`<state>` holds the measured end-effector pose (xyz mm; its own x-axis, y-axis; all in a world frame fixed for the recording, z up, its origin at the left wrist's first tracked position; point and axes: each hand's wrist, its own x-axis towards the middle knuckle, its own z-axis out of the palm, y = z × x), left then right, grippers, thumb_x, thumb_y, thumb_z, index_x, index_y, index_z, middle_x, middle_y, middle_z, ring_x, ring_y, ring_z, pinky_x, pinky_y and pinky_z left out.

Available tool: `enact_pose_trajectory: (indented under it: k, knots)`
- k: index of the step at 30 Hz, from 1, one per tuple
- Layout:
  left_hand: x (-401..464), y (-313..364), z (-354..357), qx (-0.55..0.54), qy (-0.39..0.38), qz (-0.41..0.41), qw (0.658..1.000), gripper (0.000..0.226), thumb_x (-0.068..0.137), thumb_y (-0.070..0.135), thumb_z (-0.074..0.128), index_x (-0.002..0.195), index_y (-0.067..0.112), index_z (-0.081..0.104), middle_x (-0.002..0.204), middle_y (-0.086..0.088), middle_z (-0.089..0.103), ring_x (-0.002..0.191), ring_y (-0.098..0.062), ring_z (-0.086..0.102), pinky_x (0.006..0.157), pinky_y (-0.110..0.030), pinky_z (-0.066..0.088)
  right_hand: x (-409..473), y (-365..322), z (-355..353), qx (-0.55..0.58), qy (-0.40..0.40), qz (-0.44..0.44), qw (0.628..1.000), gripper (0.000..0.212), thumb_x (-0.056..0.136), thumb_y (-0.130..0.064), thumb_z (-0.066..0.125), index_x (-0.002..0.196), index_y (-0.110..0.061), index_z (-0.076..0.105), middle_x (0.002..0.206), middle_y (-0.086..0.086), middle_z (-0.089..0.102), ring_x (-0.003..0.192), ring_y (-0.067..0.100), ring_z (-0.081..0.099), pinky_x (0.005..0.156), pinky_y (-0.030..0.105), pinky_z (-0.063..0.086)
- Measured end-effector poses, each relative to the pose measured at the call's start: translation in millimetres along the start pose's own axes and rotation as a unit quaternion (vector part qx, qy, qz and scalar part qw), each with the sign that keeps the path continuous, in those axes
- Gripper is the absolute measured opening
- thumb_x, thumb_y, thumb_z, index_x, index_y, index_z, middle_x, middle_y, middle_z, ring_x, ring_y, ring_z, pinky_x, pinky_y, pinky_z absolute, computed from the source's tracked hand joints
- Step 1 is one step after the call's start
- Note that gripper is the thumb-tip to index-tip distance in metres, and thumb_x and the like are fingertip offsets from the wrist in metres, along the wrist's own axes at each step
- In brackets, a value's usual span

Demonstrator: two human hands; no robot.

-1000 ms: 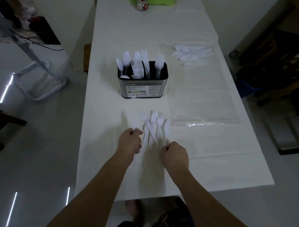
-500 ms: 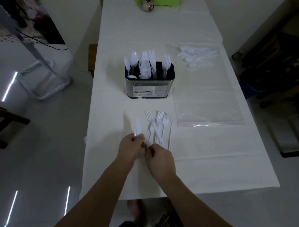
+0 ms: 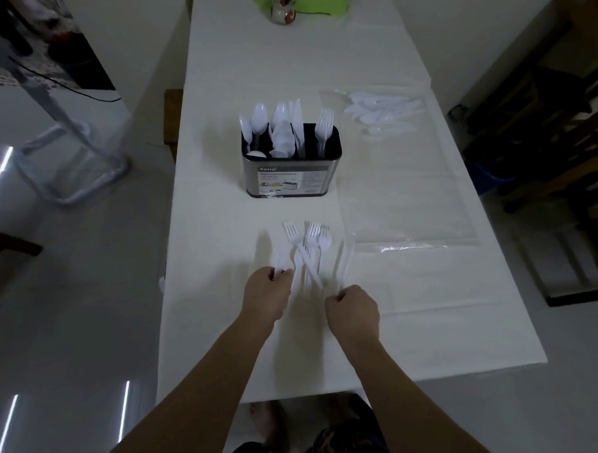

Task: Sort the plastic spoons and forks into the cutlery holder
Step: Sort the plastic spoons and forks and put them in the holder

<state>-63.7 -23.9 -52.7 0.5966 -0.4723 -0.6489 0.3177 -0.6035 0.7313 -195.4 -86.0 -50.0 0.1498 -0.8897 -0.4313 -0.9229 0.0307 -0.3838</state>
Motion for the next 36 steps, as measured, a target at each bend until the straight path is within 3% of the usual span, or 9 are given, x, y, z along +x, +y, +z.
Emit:
enact_pose_trajectory:
  k: [5,8,11,14,18,22,25,31,36]
  knots:
    - [-3.1,5.1,-3.8,-0.013,-0.046,0.017,0.999,0.037,0.086,0.043,0.068,0.081,0.007,0.069,0.073,-0.008,0.07,0.057,-0.019,0.06,0.052,-0.029,0.048,-27.5,-22.9,12.2,0.034,-0.053,-0.191,0.98,0.016,0.09,-0.027,0.053,0.099,-0.018,0.064,0.086,-0.001,0.068,0.076,0.017,0.063,0.069,0.029,0.051]
    - [1.5,3.2,-13.0,-0.009,-0.004,0.013,1.0,0.036,0.09,0.036,0.063,0.079,0.001,0.067,0.067,-0.009,0.066,0.057,-0.022,0.058,0.057,-0.033,0.047,-31.7,-34.3,21.0,0.028,-0.067,-0.256,0.964,0.021,0.093,-0.028,0.049,0.103,-0.022,0.067,0.089,-0.001,0.07,0.078,0.017,0.065,0.071,0.033,0.055]
    - [9.8,2.1,-25.3,-0.024,0.046,0.002,0.999,0.033,0.097,0.031,0.054,0.074,0.011,0.068,0.067,-0.005,0.069,0.052,-0.02,0.052,0.054,-0.027,0.04,-19.2,-33.8,17.9,-0.009,0.007,-0.216,0.976,0.019,0.094,-0.03,0.048,0.095,-0.02,0.064,0.09,0.0,0.064,0.08,0.022,0.064,0.071,0.036,0.054]
    - [12.9,0.5,-27.7,0.008,0.071,0.001,0.997,0.028,0.098,0.031,0.051,0.084,0.013,0.067,0.063,-0.005,0.065,0.054,-0.019,0.056,0.055,-0.026,0.042,-1.2,-30.6,11.0,-0.031,0.055,-0.133,0.989,0.022,0.096,-0.034,0.049,0.106,-0.016,0.057,0.102,0.003,0.057,0.089,0.027,0.063,0.074,0.037,0.052]
    - [10.3,-0.5,-16.5,0.037,0.032,-0.004,0.999,0.024,0.096,0.028,0.052,0.084,0.009,0.06,0.068,-0.01,0.059,0.052,-0.021,0.058,0.048,-0.026,0.042,12.5,-28.1,10.8,-0.068,0.022,-0.083,0.994,0.026,0.095,-0.035,0.048,0.101,-0.013,0.061,0.096,0.005,0.063,0.089,0.027,0.063,0.075,0.035,0.053]
    - [8.8,-3.8,-2.6,0.147,0.029,0.044,0.988,0.024,0.085,0.029,0.063,0.08,0.005,0.063,0.072,-0.006,0.06,0.069,-0.023,0.061,0.061,-0.028,0.044,12.4,-17.7,9.7,-0.02,0.012,-0.035,0.999,0.025,0.088,-0.033,0.047,0.084,-0.012,0.061,0.077,0.003,0.065,0.075,0.023,0.064,0.066,0.036,0.055]
    - [4.9,-5.8,6.1,0.169,0.033,0.052,0.984,0.02,0.08,0.031,0.066,0.083,0.012,0.062,0.075,0.0,0.061,0.07,-0.016,0.06,0.057,-0.025,0.04,7.0,-2.8,5.8,-0.004,0.012,-0.003,1.0,0.021,0.089,-0.032,0.05,0.089,-0.014,0.06,0.078,-0.001,0.062,0.072,0.017,0.059,0.06,0.028,0.045]
    - [2.2,-4.4,15.3,0.245,0.068,0.085,0.963,0.008,0.086,0.025,0.061,0.083,0.017,0.061,0.078,0.001,0.061,0.064,-0.011,0.054,0.054,-0.022,0.036,0.3,12.4,4.8,-0.02,-0.006,0.005,1.0,0.023,0.091,-0.039,0.052,0.095,-0.018,0.06,0.08,-0.005,0.06,0.071,0.012,0.056,0.062,0.026,0.045]
    - [9.6,2.8,16.0,0.21,0.08,0.091,0.97,0.033,0.098,0.033,0.049,0.095,0.004,0.064,0.095,-0.014,0.066,0.096,-0.032,0.063,0.075,-0.029,0.04,-3.3,8.1,-3.9,-0.018,0.008,-0.025,0.999,0.025,0.093,-0.045,0.05,0.099,-0.022,0.058,0.088,-0.005,0.062,0.078,0.015,0.06,0.065,0.027,0.045]
